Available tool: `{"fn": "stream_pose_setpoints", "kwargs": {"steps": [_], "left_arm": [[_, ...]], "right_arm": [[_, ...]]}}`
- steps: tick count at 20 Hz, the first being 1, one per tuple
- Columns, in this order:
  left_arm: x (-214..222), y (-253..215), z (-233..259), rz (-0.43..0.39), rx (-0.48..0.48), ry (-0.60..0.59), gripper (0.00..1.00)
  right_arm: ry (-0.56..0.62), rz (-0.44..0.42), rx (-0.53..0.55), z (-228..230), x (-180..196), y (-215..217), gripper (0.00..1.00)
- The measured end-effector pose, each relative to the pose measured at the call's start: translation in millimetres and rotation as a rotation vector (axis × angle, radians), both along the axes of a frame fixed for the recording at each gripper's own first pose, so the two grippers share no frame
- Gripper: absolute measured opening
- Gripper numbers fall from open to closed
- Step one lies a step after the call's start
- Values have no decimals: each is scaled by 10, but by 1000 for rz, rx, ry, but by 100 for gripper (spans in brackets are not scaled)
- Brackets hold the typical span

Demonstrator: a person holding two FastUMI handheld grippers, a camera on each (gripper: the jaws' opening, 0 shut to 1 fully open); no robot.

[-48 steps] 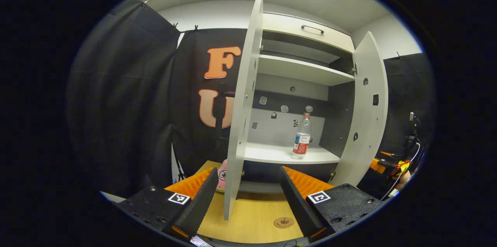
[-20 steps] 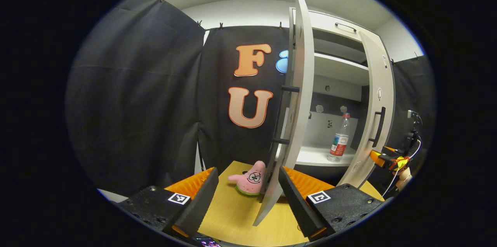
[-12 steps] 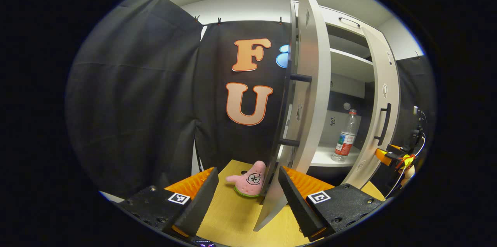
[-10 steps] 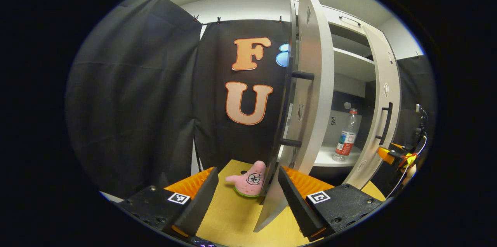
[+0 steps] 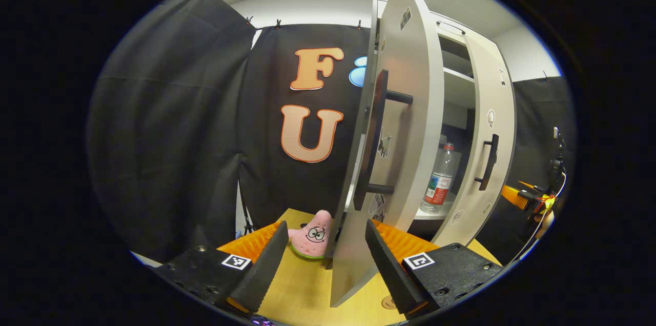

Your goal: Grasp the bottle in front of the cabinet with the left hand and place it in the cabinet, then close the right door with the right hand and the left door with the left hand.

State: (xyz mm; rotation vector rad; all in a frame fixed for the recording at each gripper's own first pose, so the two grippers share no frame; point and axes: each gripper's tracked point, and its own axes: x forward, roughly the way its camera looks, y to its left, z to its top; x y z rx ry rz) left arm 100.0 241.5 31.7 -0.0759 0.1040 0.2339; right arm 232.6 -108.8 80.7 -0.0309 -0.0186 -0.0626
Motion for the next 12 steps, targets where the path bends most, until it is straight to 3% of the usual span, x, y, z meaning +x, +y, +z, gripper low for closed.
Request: {"fn": "stream_pose_setpoints", "kwargs": {"steps": [12], "left_arm": [[391, -753, -138, -177, -47, 15, 93]], "right_arm": [[-8, -76, -49, 340, -954, -519, 96]]}}
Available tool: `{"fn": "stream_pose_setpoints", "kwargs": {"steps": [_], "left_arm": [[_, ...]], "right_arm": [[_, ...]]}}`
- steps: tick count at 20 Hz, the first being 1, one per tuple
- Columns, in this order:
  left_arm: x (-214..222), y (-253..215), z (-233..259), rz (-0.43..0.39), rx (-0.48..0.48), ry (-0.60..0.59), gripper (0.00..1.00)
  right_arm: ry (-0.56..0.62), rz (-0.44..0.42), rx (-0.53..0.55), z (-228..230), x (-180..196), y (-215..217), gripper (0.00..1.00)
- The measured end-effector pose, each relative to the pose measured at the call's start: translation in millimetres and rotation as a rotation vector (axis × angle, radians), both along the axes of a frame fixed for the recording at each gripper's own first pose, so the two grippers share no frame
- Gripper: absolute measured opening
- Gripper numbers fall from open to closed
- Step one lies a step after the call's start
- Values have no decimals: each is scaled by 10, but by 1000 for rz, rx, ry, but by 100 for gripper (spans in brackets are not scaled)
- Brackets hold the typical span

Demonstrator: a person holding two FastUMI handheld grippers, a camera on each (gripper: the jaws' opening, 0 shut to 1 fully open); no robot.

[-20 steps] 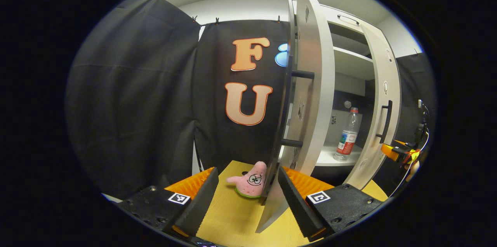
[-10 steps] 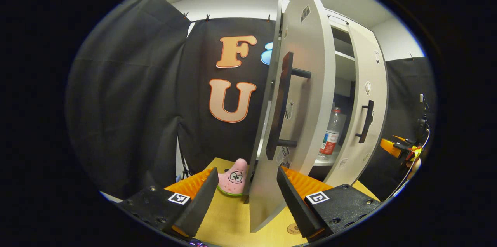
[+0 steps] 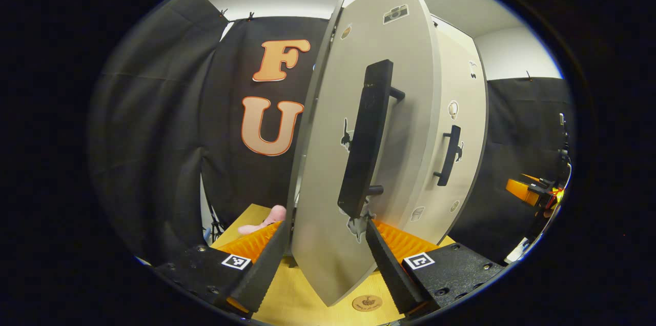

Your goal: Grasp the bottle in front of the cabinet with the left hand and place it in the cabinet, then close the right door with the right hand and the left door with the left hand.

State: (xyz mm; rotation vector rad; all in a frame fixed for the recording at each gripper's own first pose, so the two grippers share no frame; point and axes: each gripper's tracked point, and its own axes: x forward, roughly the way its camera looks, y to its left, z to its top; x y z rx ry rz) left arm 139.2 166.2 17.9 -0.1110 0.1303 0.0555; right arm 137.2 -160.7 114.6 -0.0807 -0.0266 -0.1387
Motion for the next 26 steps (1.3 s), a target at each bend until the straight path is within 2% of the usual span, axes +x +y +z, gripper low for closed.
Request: {"fn": "stream_pose_setpoints", "kwargs": {"steps": [4, 7, 10, 15, 20, 26], "left_arm": [[177, -195, -70, -23, -29, 1, 93], [382, -386, -133, -48, -76, 2, 93], [618, -618, -221, -78, -95, 16, 93], [875, -955, -318, -77, -38, 30, 94], [1048, -1031, -370, -61, -15, 31, 93], [1135, -1111, -343, -33, 62, 29, 94]], "right_arm": [[-35, -14, -11, 208, -225, -208, 96], [-45, -22, 20, 301, -290, -414, 96], [-58, -37, 7, 381, -337, -632, 96], [-70, -46, 11, 434, -336, -917, 96], [-66, -54, 22, 413, -324, -1159, 96], [-59, -50, 28, 368, -177, -1332, 96]]}}
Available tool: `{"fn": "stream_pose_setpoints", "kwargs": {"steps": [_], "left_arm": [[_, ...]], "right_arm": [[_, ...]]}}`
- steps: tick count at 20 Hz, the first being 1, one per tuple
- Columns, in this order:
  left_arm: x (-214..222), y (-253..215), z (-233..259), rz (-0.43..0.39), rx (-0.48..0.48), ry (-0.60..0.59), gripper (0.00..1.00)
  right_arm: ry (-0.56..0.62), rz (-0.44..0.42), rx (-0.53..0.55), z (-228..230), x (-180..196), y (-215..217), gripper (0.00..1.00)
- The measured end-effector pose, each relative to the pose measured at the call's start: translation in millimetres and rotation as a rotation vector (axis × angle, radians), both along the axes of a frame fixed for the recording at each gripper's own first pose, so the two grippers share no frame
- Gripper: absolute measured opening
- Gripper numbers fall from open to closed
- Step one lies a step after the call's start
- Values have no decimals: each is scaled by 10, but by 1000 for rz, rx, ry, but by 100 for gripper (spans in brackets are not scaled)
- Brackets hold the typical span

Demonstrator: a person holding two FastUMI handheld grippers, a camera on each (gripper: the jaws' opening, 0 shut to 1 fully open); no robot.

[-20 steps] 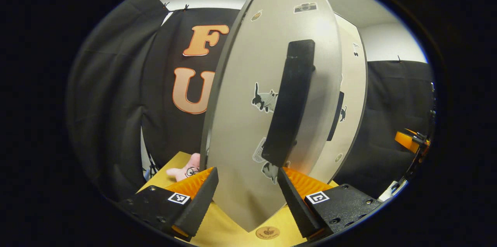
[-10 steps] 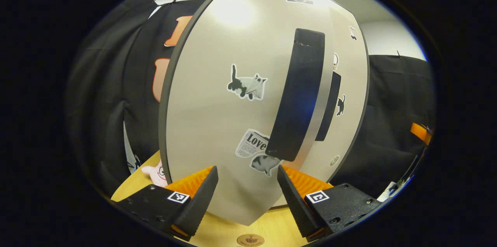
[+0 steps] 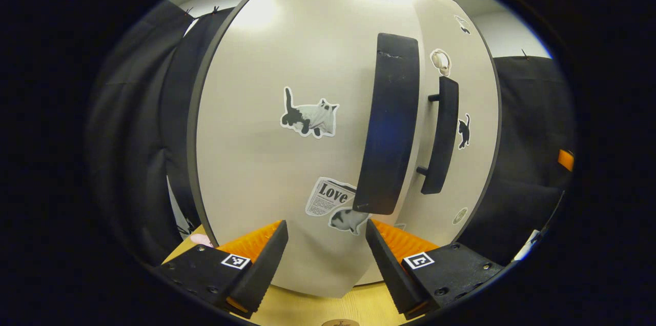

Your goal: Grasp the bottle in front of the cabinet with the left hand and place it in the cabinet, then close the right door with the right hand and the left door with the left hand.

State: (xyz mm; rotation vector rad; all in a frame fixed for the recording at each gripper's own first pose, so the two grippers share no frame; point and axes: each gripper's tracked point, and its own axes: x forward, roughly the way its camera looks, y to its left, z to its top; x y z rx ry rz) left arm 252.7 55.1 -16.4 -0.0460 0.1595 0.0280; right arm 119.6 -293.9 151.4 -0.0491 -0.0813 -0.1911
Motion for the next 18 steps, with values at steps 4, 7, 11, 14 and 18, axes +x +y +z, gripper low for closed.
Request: {"fn": "stream_pose_setpoints", "kwargs": {"steps": [4, 7, 11, 14, 18], "left_arm": [[-35, -4, 23, 17, 13, 16, 93], [-36, -32, 94, 30, 18, 25, 94], [-252, -112, 366, 22, 28, -9, 94], [-471, -82, 613, 48, 61, -48, 93], [-774, -46, 944, 70, 69, -97, 93]], "right_arm": [[6, 7, 10, -18, 93, -56, 97], [12, 11, 21, -3, 127, -113, 96], [5, 22, 34, 57, 145, -168, 96], [3, 26, 37, 71, 129, -183, 96], [-4, 32, 41, 108, 60, -201, 96]]}}
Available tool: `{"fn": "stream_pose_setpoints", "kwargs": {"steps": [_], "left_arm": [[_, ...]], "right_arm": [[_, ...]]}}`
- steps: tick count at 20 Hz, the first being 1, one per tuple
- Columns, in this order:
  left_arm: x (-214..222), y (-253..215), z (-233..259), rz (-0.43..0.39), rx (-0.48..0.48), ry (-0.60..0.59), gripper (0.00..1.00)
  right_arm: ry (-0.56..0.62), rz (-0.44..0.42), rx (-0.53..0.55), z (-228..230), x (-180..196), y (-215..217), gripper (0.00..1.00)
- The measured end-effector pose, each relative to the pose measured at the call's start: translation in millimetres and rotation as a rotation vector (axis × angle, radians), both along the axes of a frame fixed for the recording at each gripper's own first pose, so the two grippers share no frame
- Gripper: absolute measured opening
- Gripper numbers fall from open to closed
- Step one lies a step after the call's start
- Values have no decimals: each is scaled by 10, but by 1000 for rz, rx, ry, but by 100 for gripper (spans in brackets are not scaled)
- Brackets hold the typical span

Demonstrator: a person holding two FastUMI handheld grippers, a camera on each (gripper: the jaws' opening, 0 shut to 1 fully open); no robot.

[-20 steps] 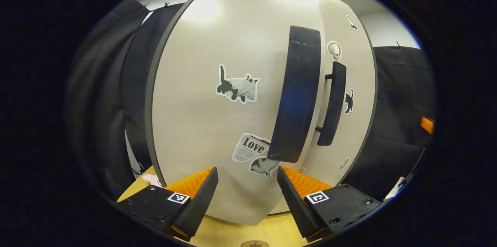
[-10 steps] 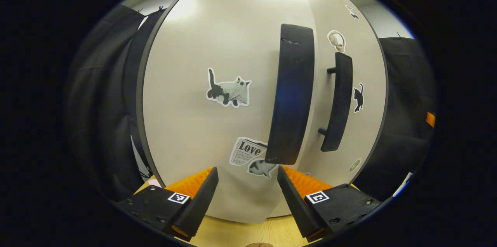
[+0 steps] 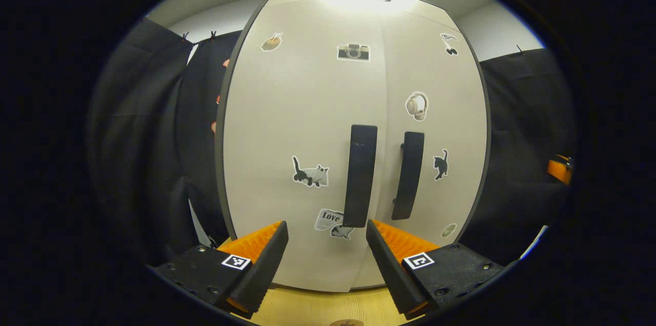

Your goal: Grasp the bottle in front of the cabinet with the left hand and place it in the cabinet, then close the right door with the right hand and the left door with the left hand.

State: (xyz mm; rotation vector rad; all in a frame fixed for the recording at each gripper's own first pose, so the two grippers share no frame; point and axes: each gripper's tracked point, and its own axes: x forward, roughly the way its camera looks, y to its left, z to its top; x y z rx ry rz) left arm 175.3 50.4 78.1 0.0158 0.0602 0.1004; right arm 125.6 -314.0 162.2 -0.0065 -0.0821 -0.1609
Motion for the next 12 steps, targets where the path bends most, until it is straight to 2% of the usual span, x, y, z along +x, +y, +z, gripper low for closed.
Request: {"fn": "stream_pose_setpoints", "kwargs": {"steps": [7, 12], "left_arm": [[-519, -41, 436, 8, -56, -67, 93], [-759, 24, 523, 61, -33, -89, 93]], "right_arm": [[-19, 18, -12, 109, -200, 6, 96], [-25, 34, -34, 133, -328, 18, 96]]}}
